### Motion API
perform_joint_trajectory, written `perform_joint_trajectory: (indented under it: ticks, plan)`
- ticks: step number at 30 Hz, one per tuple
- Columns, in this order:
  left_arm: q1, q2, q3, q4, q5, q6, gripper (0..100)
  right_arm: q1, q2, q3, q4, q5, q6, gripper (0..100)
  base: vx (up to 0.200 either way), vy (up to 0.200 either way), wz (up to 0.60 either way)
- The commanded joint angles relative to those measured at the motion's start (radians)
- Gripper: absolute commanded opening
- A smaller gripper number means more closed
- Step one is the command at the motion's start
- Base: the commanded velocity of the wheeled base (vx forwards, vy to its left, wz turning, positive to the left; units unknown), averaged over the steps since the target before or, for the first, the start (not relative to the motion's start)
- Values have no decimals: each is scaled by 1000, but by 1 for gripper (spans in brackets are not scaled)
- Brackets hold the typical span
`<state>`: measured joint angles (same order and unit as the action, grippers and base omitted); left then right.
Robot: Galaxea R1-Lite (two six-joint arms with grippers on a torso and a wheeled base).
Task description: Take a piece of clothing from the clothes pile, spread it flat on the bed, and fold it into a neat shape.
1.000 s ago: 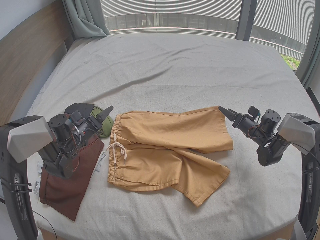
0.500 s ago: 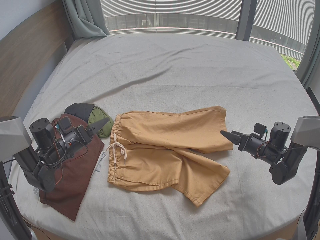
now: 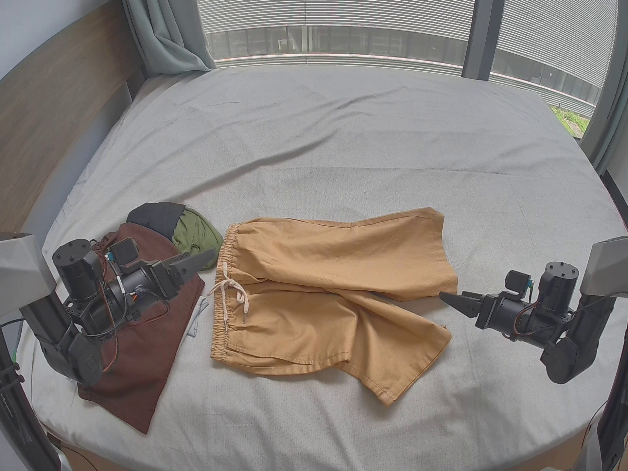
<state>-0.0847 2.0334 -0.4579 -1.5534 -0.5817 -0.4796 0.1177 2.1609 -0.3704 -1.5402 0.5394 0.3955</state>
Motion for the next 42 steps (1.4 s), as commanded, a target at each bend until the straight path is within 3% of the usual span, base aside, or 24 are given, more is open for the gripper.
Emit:
perform_joint_trajectory:
  ticks: [1, 8, 18, 30, 35, 42]
  plan:
    - [0, 16, 4, 1, -1, 19, 100, -3, 45, 13, 0, -4, -3, 100, 0, 0, 0]
    - [-1, 16, 16, -1, -1, 22, 100, 2, 116, 28, 0, -47, 16, 100, 0, 0, 0]
    - [-3, 25, 22, -1, 0, 26, 100, 37, 162, 27, 0, -45, 143, 100, 0, 0, 0]
    - [-3, 30, 22, -1, 0, 45, 100, 99, 218, -1, -1, -47, 212, 100, 0, 0, 0]
    - [-3, 34, 22, -1, 0, 45, 100, 94, 203, -48, -3, -56, 290, 100, 0, 0, 0]
    - [-9, 53, 22, -1, 0, 61, 100, 77, 172, -84, -1, -98, 299, 100, 0, 0, 0]
